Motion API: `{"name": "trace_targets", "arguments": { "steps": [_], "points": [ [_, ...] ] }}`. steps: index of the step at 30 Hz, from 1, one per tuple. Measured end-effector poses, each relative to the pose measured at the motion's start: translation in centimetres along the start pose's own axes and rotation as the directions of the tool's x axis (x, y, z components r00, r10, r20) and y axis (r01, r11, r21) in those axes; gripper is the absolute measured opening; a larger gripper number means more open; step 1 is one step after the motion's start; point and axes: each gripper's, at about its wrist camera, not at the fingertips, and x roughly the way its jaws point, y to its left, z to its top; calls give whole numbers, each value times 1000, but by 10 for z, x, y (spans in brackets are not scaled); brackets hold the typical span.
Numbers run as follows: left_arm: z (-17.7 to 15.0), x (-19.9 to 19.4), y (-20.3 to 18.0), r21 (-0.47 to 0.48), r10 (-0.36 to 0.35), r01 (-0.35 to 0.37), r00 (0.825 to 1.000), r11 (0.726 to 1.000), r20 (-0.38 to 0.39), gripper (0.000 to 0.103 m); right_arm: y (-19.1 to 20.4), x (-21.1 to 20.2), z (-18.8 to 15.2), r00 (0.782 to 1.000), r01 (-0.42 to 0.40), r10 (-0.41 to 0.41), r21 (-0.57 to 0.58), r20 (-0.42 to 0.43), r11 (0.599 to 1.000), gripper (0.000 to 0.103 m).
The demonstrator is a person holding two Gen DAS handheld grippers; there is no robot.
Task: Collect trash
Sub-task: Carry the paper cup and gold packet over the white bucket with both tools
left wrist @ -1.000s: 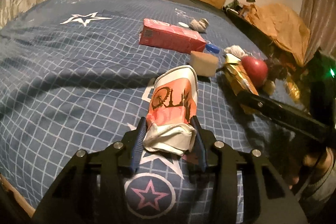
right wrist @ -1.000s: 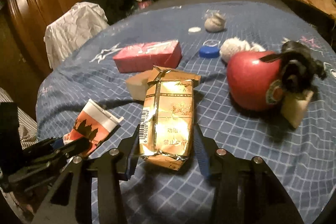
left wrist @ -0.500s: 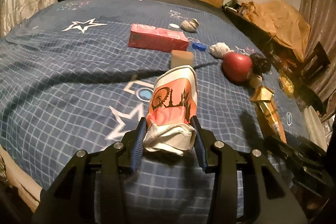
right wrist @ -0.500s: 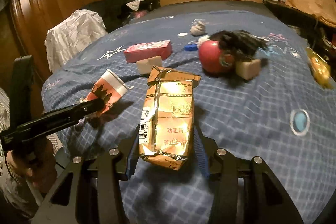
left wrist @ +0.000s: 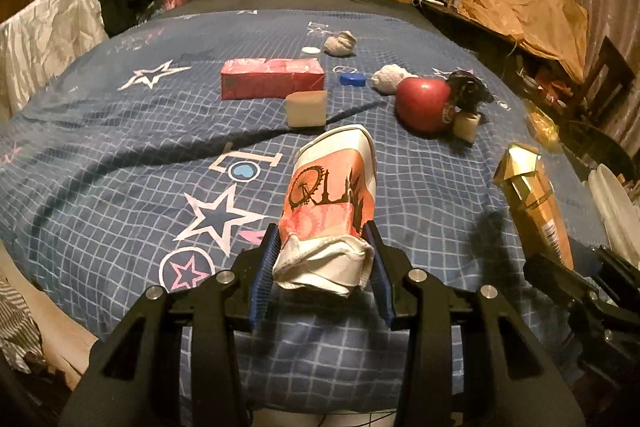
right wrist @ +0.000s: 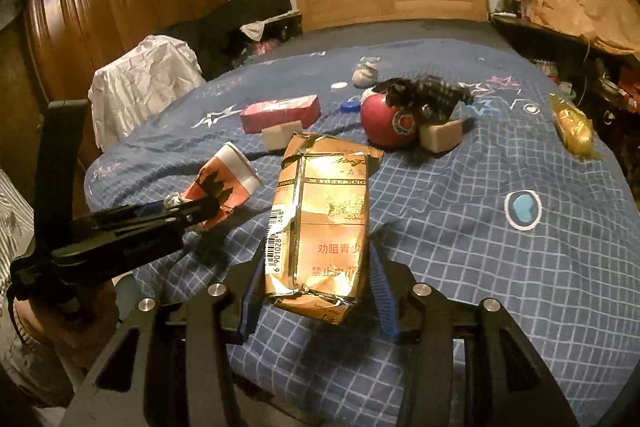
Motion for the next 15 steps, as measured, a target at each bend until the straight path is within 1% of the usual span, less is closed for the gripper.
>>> {"name": "trace_targets", "arguments": {
  "steps": [3, 8, 15],
  "points": [
    [1, -4, -7, 14, 5, -5, 1000, 1000, 5, 40, -1, -8, -1, 1000, 2, -2, 0, 15, 1000, 48],
    [9, -11, -26, 50, -1, 0, 1000, 999, 28, 40, -7, -28, 1, 997, 31, -30, -7, 67, 1000, 48],
    [24, -20, -67, 116, -23, 16, 997, 993, 68, 40, -37, -55, 0, 989, 74, -81, 59, 123, 995, 48]
  ]
}}
